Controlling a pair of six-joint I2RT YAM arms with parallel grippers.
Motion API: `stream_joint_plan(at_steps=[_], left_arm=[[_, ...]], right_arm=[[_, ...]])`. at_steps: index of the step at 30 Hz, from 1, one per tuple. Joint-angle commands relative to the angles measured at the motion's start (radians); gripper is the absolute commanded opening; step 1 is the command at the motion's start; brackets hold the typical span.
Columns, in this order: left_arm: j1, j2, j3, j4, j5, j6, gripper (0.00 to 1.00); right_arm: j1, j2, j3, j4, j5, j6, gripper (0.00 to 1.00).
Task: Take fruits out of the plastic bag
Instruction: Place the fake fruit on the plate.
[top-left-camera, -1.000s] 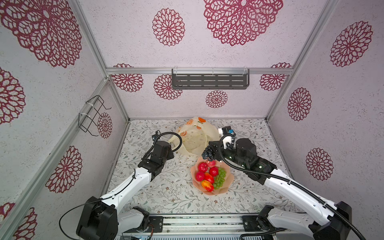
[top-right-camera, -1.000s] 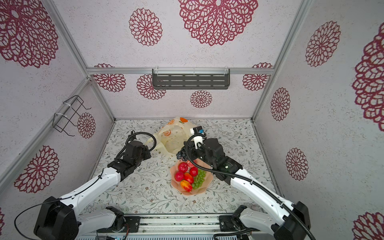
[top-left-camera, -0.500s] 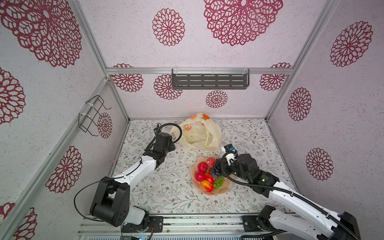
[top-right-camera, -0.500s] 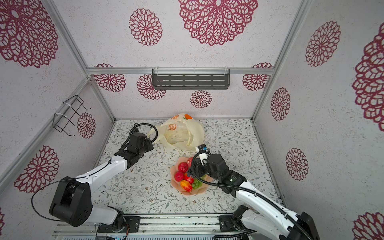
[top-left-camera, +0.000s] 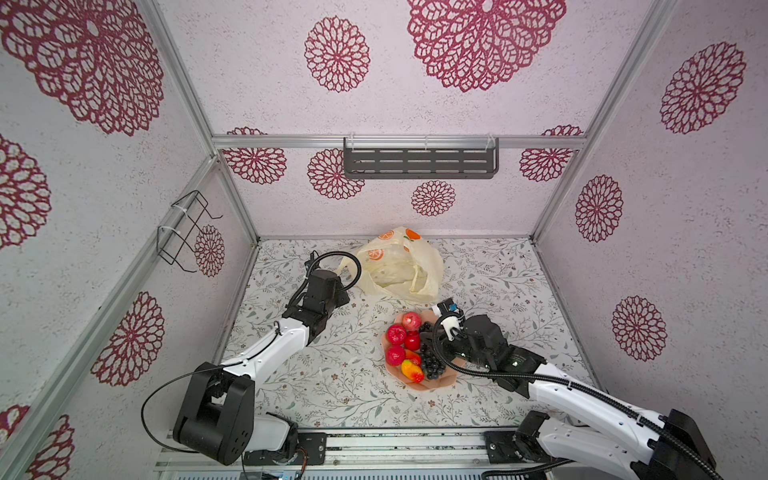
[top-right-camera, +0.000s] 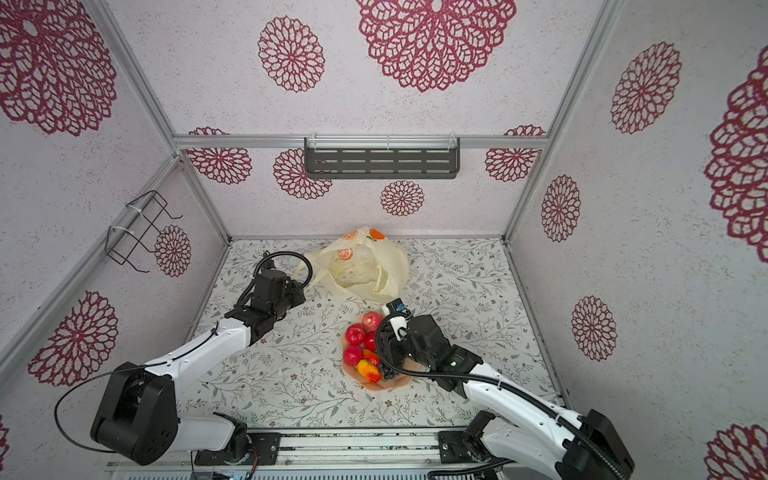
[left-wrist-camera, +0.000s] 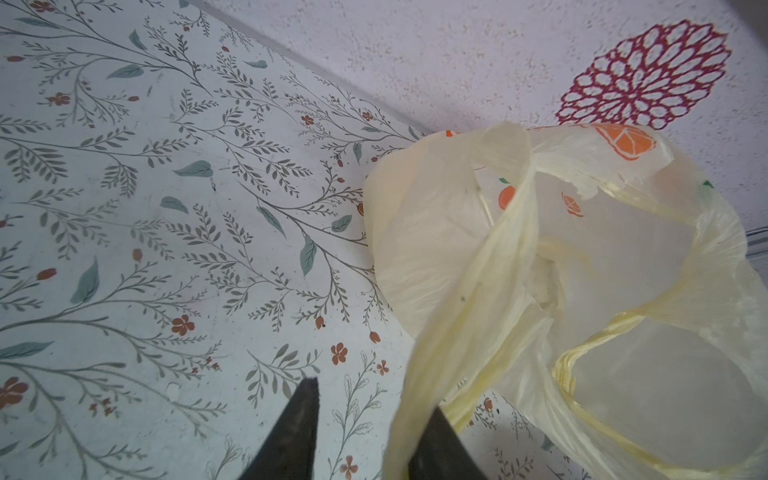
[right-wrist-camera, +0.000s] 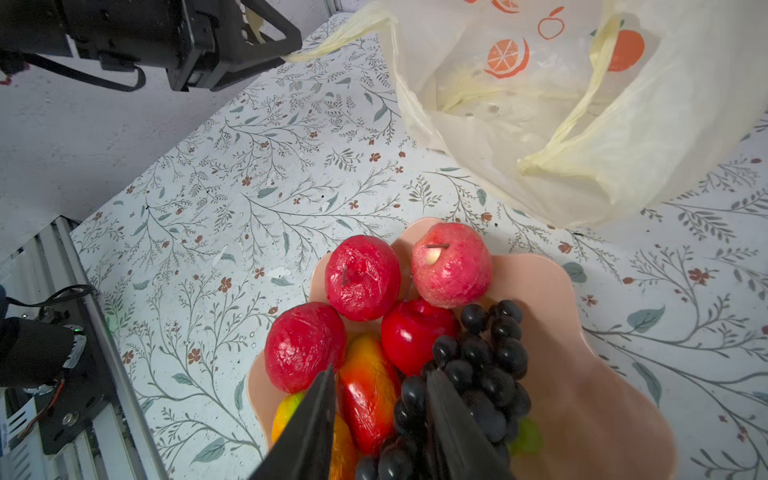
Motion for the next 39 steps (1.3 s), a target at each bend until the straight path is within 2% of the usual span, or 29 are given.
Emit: stream_joint_plan(at_steps=[1,8,15,23,26,29,39], left_arm=[[0.004,-0.051,-0.014,0.037,0.002,0.007,0.41],[0.006,-0.129,-0.025,0.02,-0.002,0.035,0.48],[0.005,-0.195,-0.026,-0.014,-0.009,0.078,0.54],[0.005,-0.273,-0.062,-0.042,-0.04,0.083,0.56],[0.005,-0.303,-0.087,-0.049,-0.052,0.08,0.56],[0.005,-0.334,-0.11,-0.06,-0.063,0.083,0.56],[0.005,-0.425,-0.198,-0.075,-0.08,0.071,0.56]], right_arm=[[0.008,-0.002,0.011,0.037,-0.008,0.024,0.41],[0.013,0.019,0.038,0.038,0.01,0.02,0.43],[0.046,0.14,0.129,0.034,0.001,-0.01,0.43],[0.106,0.316,0.239,0.073,0.016,-0.022,0.43],[0.111,0.383,0.268,0.087,-0.001,-0.015,0.38],[0.112,0.444,0.302,0.047,-0.003,0.007,0.38],[0.113,0.512,0.254,0.034,0.02,0.057,0.38]])
